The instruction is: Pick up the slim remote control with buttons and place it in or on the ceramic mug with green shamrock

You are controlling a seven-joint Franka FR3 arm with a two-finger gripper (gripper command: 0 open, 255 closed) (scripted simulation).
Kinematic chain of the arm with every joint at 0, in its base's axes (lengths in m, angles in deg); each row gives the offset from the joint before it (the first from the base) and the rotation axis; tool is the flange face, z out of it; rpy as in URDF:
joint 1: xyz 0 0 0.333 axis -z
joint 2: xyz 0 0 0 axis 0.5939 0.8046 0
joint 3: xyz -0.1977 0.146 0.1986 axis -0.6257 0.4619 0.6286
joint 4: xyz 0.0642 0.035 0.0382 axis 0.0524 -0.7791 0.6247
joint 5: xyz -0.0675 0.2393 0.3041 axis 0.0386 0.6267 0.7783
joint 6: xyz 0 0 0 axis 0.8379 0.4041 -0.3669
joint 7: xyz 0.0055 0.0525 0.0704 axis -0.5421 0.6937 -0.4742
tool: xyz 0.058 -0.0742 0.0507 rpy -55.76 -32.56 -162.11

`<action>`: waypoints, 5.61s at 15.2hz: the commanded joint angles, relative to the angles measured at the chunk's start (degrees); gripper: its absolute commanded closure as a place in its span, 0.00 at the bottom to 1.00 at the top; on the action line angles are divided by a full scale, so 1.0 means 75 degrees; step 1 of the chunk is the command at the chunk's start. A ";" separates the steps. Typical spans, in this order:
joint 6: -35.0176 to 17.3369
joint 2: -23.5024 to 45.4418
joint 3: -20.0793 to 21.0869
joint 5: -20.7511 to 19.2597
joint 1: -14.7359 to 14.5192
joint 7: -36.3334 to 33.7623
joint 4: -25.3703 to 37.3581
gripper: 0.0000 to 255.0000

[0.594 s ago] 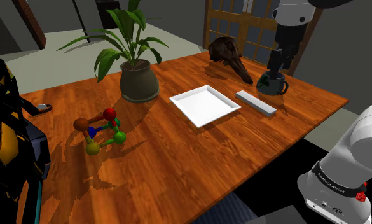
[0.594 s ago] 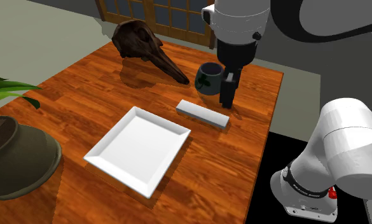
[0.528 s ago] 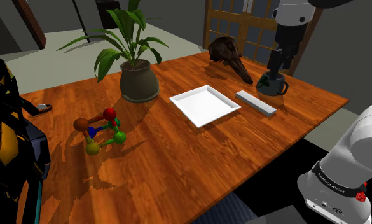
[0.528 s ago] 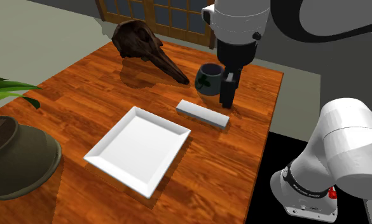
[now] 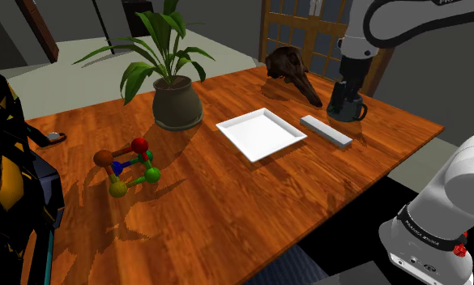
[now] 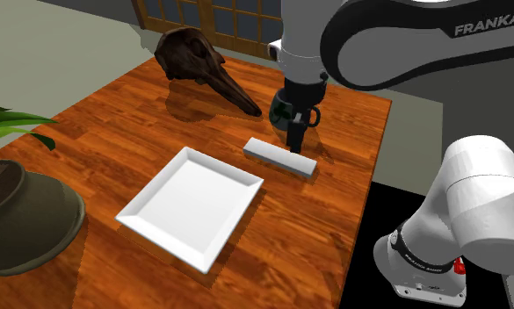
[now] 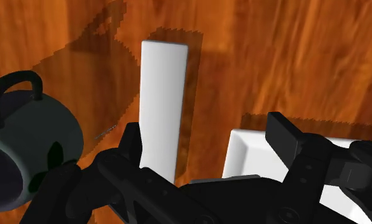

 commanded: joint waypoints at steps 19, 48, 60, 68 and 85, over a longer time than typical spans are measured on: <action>-0.3740 0.2645 -0.1272 0.0285 0.0020 0.1421 -0.0773 0.00; -0.2018 0.1667 -0.1104 0.0202 0.0072 0.1297 -0.0021 1.00; -0.0656 0.1197 -0.0980 0.0224 0.0068 0.1256 0.0875 1.00; 0.0051 0.1155 -0.1069 0.0194 0.0123 0.1436 0.1547 1.00; -0.0580 0.2727 -0.2699 0.0018 0.0678 0.3571 0.2565 1.00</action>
